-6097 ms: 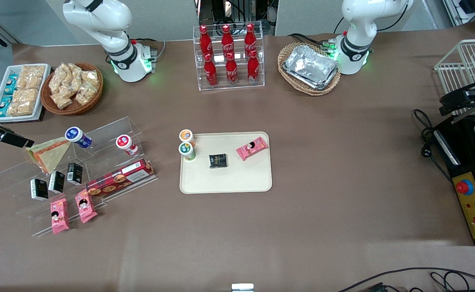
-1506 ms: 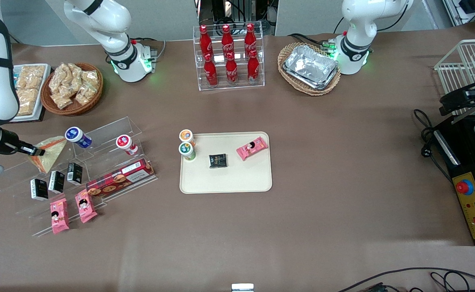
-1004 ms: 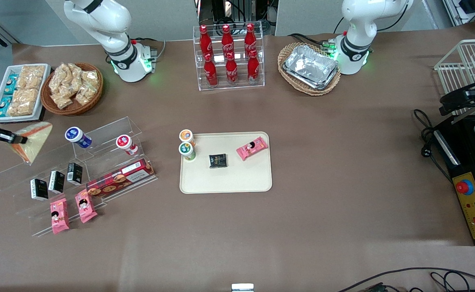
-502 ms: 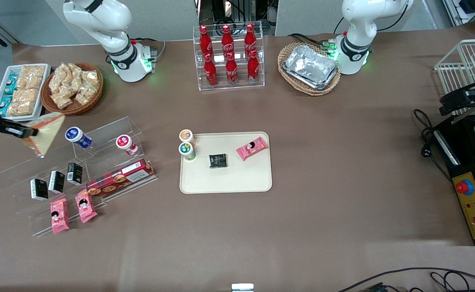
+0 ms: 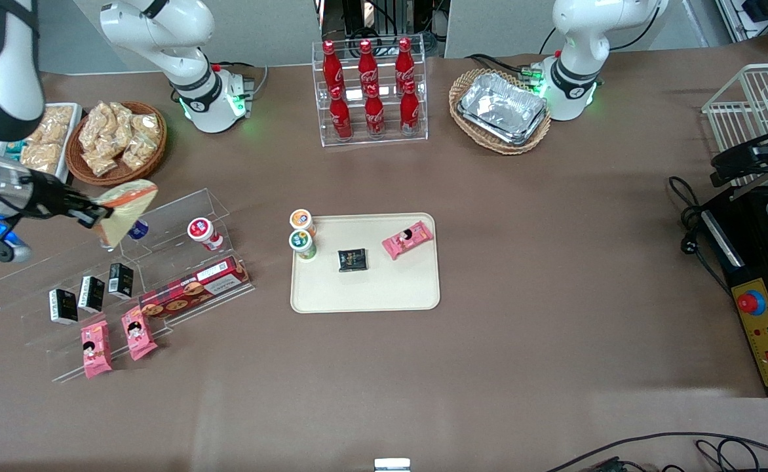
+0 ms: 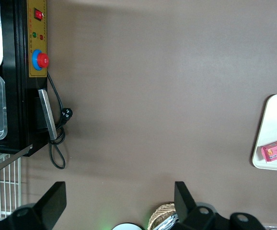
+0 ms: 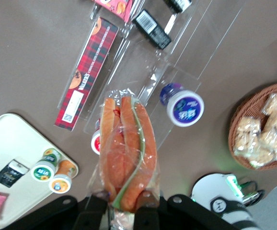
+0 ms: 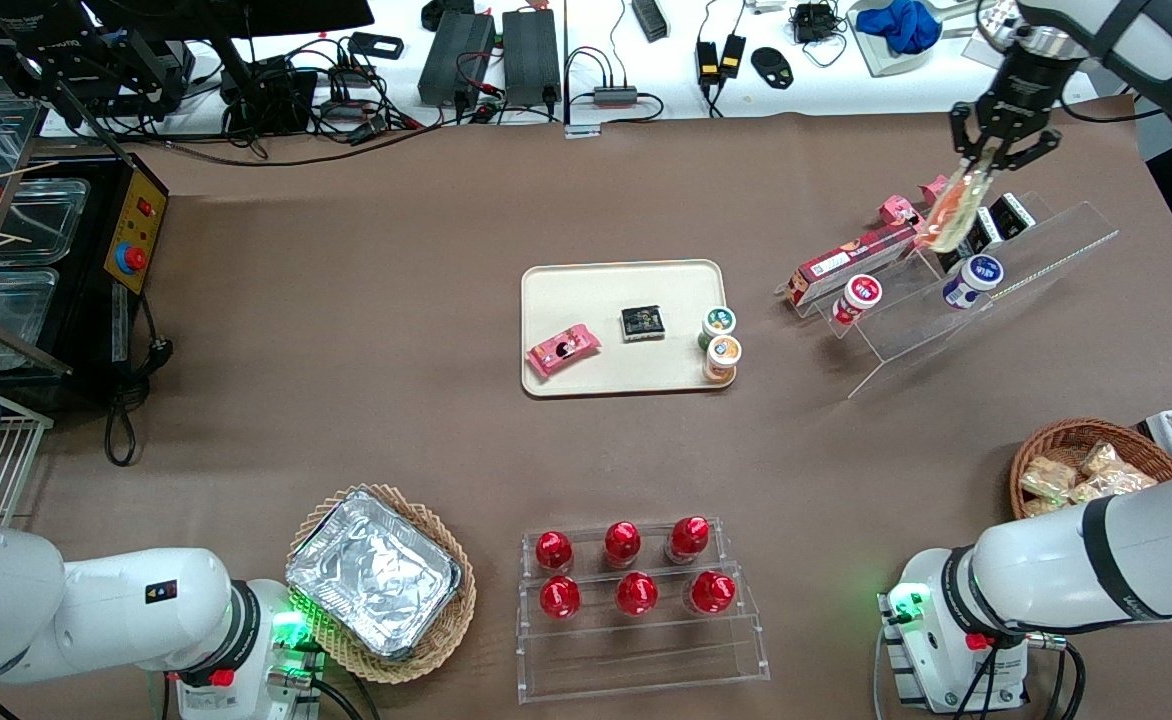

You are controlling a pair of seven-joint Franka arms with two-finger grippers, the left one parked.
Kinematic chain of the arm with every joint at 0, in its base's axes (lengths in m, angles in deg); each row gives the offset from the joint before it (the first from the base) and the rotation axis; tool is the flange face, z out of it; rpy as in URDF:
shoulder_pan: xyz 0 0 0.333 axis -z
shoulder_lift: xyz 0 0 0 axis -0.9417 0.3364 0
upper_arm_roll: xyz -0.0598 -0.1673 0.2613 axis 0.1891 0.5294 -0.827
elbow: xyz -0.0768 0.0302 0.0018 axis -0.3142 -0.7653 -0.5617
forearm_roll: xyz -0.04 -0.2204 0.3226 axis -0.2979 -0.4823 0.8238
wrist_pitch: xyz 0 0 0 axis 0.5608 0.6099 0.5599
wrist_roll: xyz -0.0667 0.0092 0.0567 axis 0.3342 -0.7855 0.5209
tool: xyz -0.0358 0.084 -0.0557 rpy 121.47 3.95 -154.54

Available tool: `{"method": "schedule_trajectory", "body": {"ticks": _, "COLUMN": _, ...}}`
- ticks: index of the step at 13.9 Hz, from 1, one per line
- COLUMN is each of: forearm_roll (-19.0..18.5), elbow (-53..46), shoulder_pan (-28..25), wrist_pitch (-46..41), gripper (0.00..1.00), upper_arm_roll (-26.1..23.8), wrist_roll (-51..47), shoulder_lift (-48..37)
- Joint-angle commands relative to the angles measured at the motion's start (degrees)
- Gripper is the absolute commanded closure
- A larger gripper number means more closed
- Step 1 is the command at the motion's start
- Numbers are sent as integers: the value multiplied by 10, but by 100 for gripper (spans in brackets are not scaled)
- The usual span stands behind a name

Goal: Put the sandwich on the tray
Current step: 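Lift the sandwich up off the rack with the right gripper, then carry the sandwich over the cream tray beside the black tissue pack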

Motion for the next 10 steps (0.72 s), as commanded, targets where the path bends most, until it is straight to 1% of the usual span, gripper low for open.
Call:
{"method": "schedule_trajectory", "body": {"ticks": 1, "forearm_roll": 30, "elbow": -7, "shoulder_pan": -53, "wrist_pitch": -3, "gripper": 100, "upper_arm_roll": 4, "wrist_roll": -124, "shoulder_lift": -2}}
{"method": "schedule_trajectory", "body": {"ticks": 4, "forearm_roll": 49, "elbow": -7, "shoulder_pan": -89, "wrist_pitch": 19, "gripper": 100, "upper_arm_roll": 4, "wrist_roll": -192, "shoulder_lift": 0}}
{"method": "schedule_trajectory", "body": {"ticks": 6, "forearm_roll": 71, "elbow": -7, "shoulder_pan": -116, "wrist_pitch": 35, "gripper": 100, "upper_arm_roll": 4, "wrist_roll": -244, "shoulder_lift": 4}}
{"method": "schedule_trajectory", "body": {"ticks": 8, "forearm_roll": 73, "elbow": -7, "shoulder_pan": -149, "wrist_pitch": 61, "gripper": 100, "upper_arm_roll": 4, "wrist_roll": -307, "shoulder_lift": 9}}
{"method": "schedule_trajectory", "body": {"ticks": 10, "forearm_roll": 86, "elbow": -8, "shoulder_pan": -188, "wrist_pitch": 91, "gripper": 100, "upper_arm_roll": 5, "wrist_roll": -376, "shoulder_lift": 19}}
